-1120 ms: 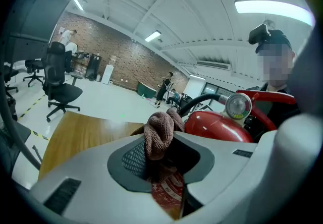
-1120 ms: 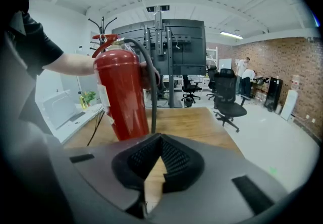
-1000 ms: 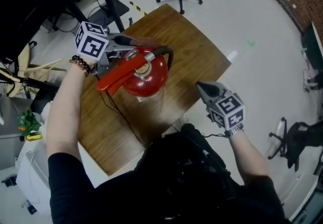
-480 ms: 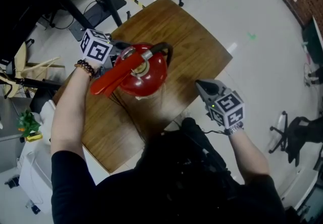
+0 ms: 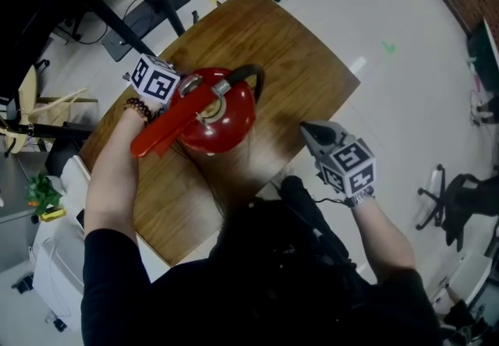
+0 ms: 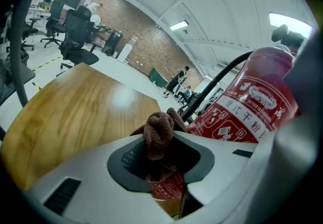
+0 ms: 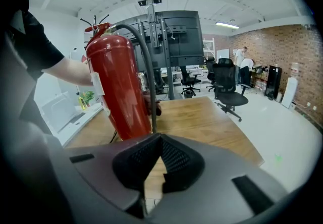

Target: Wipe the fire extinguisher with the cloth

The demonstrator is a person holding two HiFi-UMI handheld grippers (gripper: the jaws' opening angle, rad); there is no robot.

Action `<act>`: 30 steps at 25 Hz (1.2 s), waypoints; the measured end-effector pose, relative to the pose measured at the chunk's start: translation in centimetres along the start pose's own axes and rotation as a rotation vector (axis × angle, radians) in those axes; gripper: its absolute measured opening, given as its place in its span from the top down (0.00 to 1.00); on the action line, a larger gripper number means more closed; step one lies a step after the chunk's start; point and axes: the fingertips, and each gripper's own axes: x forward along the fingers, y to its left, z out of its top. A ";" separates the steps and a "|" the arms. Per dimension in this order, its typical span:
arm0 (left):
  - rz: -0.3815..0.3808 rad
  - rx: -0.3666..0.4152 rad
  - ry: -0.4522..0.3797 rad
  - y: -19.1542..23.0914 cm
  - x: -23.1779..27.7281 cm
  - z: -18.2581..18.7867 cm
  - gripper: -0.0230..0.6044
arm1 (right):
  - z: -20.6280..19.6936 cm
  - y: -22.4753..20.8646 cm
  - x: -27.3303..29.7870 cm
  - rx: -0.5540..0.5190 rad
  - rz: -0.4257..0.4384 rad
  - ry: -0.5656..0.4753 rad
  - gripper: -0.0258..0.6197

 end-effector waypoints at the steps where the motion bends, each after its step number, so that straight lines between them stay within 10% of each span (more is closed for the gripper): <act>1: 0.010 -0.005 0.005 0.3 0.2 -0.3 0.81 | -0.1 0.0 0.0 0.001 0.000 0.001 0.93; 30: 0.349 -0.150 -0.012 7.8 0.6 -8.2 0.81 | 0.1 1.1 0.7 -0.016 0.019 0.002 0.93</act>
